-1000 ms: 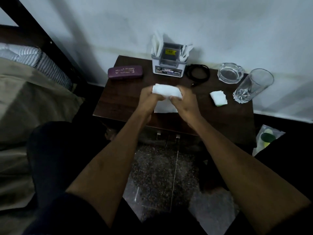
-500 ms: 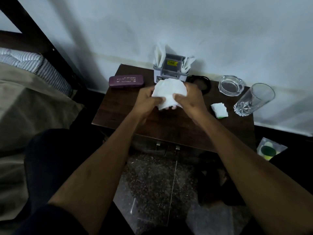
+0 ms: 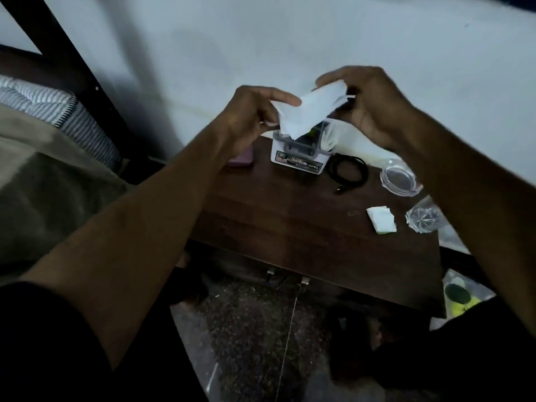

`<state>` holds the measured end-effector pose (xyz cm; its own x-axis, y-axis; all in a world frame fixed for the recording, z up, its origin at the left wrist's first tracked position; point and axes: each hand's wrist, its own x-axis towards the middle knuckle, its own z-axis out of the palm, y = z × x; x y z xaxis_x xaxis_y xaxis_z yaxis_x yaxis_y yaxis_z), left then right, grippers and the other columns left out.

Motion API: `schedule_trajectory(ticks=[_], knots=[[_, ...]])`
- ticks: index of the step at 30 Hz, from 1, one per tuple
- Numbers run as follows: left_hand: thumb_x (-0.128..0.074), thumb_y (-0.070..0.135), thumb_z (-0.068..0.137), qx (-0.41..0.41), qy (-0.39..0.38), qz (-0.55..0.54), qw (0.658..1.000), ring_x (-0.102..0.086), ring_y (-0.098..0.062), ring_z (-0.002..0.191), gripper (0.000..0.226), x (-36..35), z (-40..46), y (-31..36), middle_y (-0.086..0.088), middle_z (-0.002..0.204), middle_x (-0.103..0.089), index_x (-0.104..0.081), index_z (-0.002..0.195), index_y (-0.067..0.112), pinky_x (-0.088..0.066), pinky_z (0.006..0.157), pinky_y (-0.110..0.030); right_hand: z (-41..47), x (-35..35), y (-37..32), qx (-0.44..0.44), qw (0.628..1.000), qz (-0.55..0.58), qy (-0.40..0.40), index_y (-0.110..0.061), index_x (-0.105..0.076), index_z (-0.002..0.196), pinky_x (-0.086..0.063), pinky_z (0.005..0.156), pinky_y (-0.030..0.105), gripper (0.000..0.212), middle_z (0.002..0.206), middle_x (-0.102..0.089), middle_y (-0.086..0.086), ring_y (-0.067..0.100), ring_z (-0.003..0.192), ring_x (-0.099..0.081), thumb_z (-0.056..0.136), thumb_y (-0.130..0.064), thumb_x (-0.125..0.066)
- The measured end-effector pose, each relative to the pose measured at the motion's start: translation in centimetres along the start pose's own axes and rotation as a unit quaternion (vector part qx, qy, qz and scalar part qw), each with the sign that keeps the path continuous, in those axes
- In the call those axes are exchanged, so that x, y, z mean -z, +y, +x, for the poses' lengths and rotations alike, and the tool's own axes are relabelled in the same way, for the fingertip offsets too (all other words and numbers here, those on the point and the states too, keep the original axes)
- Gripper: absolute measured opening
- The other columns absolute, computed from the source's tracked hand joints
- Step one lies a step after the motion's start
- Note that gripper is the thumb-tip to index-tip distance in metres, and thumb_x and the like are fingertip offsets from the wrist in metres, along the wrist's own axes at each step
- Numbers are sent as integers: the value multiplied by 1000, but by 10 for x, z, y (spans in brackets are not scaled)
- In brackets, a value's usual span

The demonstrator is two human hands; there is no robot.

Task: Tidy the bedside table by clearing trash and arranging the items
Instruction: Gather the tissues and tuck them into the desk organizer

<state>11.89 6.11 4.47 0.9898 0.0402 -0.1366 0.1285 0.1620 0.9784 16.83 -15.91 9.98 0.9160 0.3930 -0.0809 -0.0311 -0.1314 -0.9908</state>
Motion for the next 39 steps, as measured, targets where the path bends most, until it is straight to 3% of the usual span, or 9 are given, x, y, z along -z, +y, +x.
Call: schedule_trajectory(ticks=[2, 4, 9, 14, 20, 26, 29, 33, 39], knots=[[-39, -15, 70, 3, 2, 6, 1000, -57, -30, 76, 59, 3, 7, 5, -26, 83, -64, -82, 107, -2, -52, 84, -29, 11, 7, -6, -35, 999, 21, 4, -6, -72, 116, -64, 76, 37, 43, 104, -71, 11, 24, 89, -75, 112, -39, -45], [-36, -18, 71, -6, 5, 11, 1000, -50, -21, 63, 60, 0, 12, 10, -21, 87, -68, -82, 107, -3, -54, 74, -24, 25, 9, -7, -50, 998, -33, 6, -8, -68, 127, -65, 78, 35, 61, 118, -70, 8, 23, 102, -76, 107, -60, -43], [-34, -20, 69, -18, 48, -3, 999, -67, -34, 97, 61, -11, 23, 9, -30, 112, -72, -81, 104, -4, -59, 79, -33, 47, 9, 0, 50, 979, -196, -21, -3, -73, 118, -58, 77, 31, 31, 108, -68, 9, 15, 97, -69, 88, -7, -78], [-40, -15, 80, -27, 111, -16, 993, -80, -26, 104, 58, -3, 23, -4, -19, 116, -79, -76, 121, 3, -62, 91, -32, 66, 9, 2, 193, 817, -539, 76, -20, -74, 104, -42, 88, 30, 21, 118, -69, 6, 30, 117, -61, 85, -13, -67], [-43, -17, 79, -14, 118, -23, 993, -81, -29, 103, 57, 7, 21, -30, -18, 114, -81, -74, 123, 0, -62, 86, -32, 72, -3, 23, 210, 727, -653, 29, -16, -67, 104, -41, 74, 34, 24, 105, -70, 14, 39, 97, -66, 92, -1, -53], [-64, 9, 74, -74, 167, 98, 978, -76, -21, 86, 37, -5, 23, -38, -7, 102, -80, -78, 108, 16, -54, 66, -22, 64, -2, 28, 287, 714, -633, 82, -12, -60, 115, -51, 81, 48, 30, 108, -65, 14, 38, 103, -60, 90, -5, -44], [-79, 26, 77, -150, 168, 309, 924, -70, -20, 103, 50, -16, 24, -44, -2, 119, -70, -68, 125, 19, -59, 90, -37, 55, 5, 23, 320, 701, -625, 123, -12, -60, 118, -51, 82, 48, 32, 111, -65, 12, 35, 106, -59, 92, -8, -42], [-80, 55, 82, -116, 117, 495, 853, -43, -31, 145, 94, -32, 30, -49, -7, 158, -43, -38, 158, 19, -37, 113, -52, 49, 15, 27, 321, 688, -638, 130, -12, -58, 119, -52, 81, 48, 31, 113, -64, 11, 34, 108, -58, 93, -8, -43], [-74, 25, 90, -94, 165, 482, 855, -52, -35, 137, 73, -31, 44, -55, -11, 148, -53, -39, 153, 16, -43, 110, -58, 61, 9, 51, 309, 659, -683, 64, -11, -57, 121, -50, 70, 45, 31, 110, -62, 12, 37, 107, -57, 94, -3, -46]])
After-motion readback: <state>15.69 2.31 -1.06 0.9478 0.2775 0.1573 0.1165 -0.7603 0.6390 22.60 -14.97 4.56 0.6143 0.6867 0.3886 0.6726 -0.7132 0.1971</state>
